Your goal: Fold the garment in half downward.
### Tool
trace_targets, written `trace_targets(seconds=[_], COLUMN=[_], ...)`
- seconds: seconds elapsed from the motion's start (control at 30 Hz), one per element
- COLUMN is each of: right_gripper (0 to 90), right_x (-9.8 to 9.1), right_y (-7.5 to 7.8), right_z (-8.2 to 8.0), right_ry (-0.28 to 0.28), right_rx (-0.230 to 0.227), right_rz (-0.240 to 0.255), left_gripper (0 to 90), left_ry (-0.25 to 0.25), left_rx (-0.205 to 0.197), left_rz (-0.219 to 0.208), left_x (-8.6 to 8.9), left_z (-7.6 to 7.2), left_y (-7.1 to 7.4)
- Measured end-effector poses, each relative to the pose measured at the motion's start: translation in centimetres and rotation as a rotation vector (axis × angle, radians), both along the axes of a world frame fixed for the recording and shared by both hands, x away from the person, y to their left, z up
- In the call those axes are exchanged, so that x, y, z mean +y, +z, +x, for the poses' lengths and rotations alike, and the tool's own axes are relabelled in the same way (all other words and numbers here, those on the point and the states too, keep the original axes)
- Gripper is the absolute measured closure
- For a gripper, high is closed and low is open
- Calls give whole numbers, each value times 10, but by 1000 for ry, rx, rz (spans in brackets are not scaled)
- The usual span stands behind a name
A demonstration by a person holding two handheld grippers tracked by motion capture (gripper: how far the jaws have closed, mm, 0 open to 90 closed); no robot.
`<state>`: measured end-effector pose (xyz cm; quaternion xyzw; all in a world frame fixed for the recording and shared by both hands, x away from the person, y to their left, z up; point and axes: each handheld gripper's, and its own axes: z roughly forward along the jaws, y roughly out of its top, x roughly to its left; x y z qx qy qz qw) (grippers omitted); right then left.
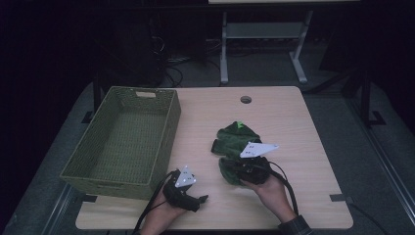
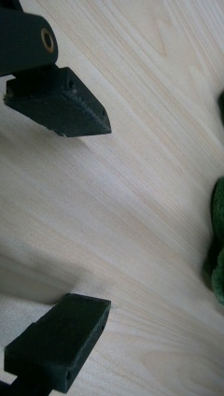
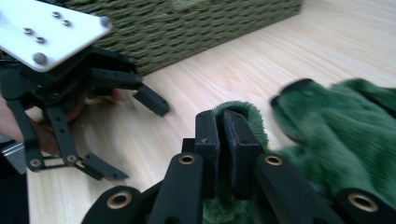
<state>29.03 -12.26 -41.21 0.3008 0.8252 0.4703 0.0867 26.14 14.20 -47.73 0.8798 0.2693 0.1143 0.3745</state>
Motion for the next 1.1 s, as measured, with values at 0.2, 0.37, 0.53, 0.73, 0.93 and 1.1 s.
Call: trace_targets(seconds=[0.2,0.37,0.53,0.73,0.93,1.1], right_gripper=[828,786,786,866,883,895], right_x=[-24,-42,-54,-53,-39,-26], right_y=[-9,-19,-12,-2,-24,-46], right_z=[0,1,0,2,20,28], right_ry=[-73,-131,-182,-167,-135,-107], right_rx=[8,26,4,-20,61,115], right_rz=[-40,-93,-111,-93,-141,-211], left_gripper=[126,126,126,126,126,126], left_ry=[0,-1,0,0,-3,-1], left_rx=[-2,2,2,-1,-1,2], left_rz=[0,1,0,0,5,4], left_x=[0,0,0,0,0,0], left_z=[0,0,0,0,0,0], left_y=[0,0,0,0,0,0])
